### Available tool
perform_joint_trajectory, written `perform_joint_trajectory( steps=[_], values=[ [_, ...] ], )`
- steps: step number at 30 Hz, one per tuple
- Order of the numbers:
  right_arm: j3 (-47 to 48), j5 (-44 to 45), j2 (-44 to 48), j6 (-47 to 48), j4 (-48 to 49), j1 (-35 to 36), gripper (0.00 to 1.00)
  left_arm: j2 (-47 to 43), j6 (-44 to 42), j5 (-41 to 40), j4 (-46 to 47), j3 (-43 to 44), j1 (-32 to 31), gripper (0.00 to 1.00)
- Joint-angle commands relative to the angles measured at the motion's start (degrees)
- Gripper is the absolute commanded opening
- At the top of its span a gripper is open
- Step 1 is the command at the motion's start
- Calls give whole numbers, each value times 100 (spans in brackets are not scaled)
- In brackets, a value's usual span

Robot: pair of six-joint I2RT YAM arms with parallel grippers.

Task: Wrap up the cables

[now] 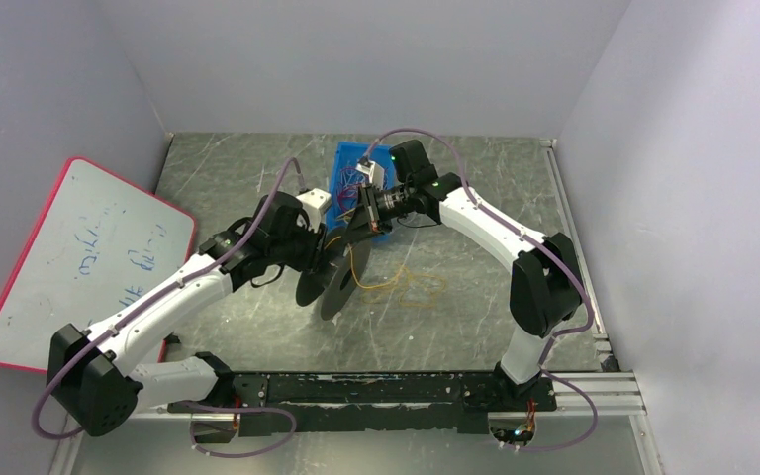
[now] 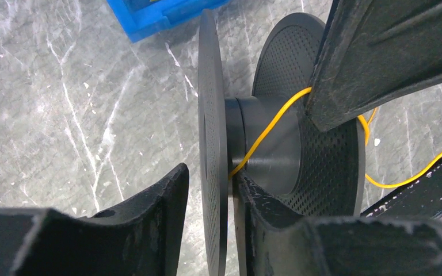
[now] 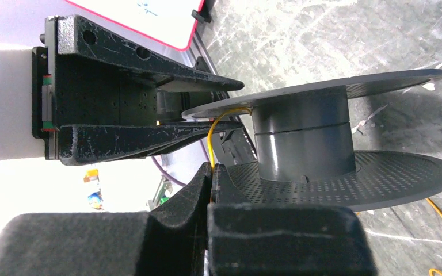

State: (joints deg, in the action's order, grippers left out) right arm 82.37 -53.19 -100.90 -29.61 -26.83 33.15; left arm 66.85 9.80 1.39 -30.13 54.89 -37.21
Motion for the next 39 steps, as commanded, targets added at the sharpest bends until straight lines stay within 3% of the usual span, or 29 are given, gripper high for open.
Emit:
perform_joint_trajectory(
  steps=[1, 7, 12, 26, 39],
  values=[
    [-108, -110, 97, -213, 294, -69, 0, 21, -65, 19, 200, 118, 39, 37],
    [-181, -148, 104, -354, 443, -89, 0, 4, -101, -23, 239, 84, 39, 26],
    [-250, -165, 88, -419, 537, -89, 0, 30, -125, 17, 253, 83, 33, 8],
    [-247, 634, 371, -152, 354, -132, 0, -319, -275, -338, 123, 19, -224, 7],
    [-263, 1999, 1267, 685, 42, -142, 31, -389, -213, -673, -280, 113, -400, 7]
  ],
)
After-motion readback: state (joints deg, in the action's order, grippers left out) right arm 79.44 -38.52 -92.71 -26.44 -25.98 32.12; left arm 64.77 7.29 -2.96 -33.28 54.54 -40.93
